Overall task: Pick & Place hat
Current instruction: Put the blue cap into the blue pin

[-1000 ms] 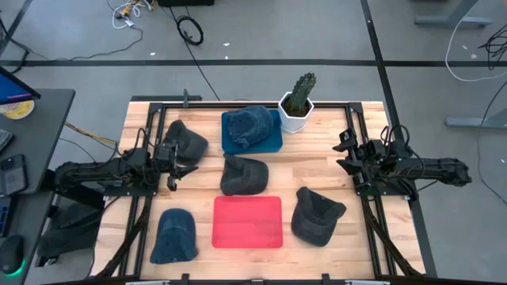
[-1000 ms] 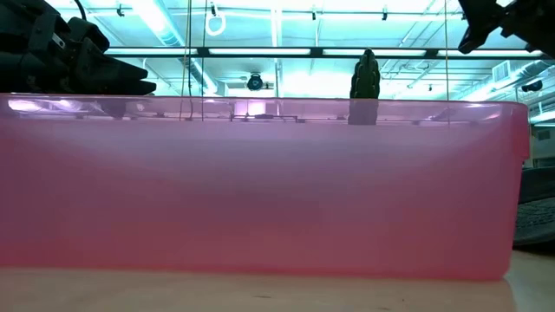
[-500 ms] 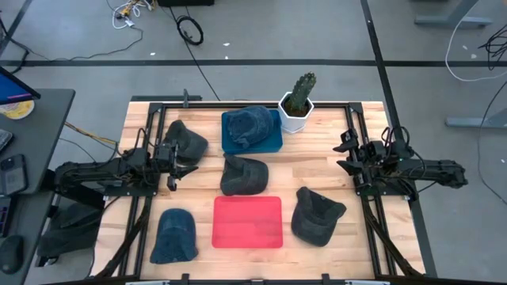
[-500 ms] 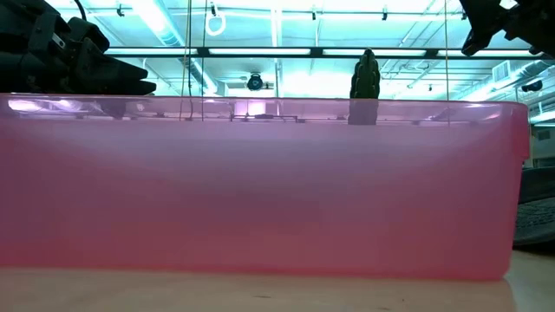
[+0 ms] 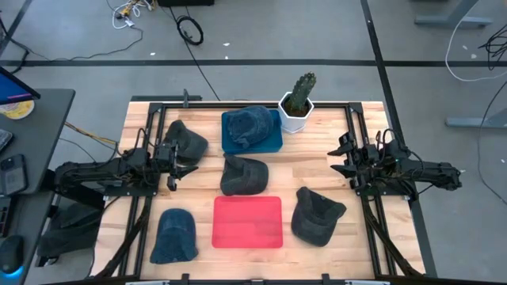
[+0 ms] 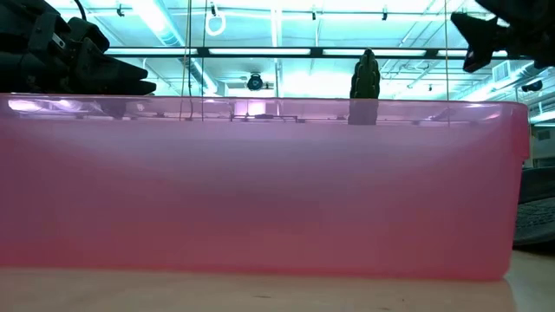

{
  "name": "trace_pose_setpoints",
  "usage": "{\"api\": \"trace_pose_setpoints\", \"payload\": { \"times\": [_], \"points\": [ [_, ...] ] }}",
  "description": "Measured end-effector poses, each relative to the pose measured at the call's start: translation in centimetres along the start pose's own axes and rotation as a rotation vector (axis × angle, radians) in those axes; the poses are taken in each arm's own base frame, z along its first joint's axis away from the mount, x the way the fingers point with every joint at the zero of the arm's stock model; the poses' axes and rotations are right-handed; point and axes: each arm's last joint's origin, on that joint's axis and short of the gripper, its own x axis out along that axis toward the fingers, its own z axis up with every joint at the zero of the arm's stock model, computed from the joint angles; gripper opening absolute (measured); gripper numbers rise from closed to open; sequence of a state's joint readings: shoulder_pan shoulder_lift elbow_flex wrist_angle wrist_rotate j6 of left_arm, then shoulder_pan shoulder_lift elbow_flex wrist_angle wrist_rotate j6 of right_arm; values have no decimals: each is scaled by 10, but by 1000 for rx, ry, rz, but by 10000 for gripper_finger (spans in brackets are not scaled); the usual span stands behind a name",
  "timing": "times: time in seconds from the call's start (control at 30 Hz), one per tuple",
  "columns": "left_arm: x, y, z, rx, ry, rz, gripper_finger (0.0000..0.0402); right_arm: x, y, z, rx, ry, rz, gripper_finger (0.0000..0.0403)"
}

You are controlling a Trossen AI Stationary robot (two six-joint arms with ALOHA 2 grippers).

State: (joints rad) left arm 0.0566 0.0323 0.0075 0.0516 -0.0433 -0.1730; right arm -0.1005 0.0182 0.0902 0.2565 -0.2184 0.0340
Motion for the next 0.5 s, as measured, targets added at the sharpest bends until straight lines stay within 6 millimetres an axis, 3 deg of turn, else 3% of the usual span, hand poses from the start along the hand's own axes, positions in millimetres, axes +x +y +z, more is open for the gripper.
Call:
{"api": "trace_pose_setpoints", "payload": {
  "times": [0.5],
  "points": [
    [0, 0, 0, 0, 0, 0, 165, -3, -1, -15, 20, 153, -52, 198]
  ]
}}
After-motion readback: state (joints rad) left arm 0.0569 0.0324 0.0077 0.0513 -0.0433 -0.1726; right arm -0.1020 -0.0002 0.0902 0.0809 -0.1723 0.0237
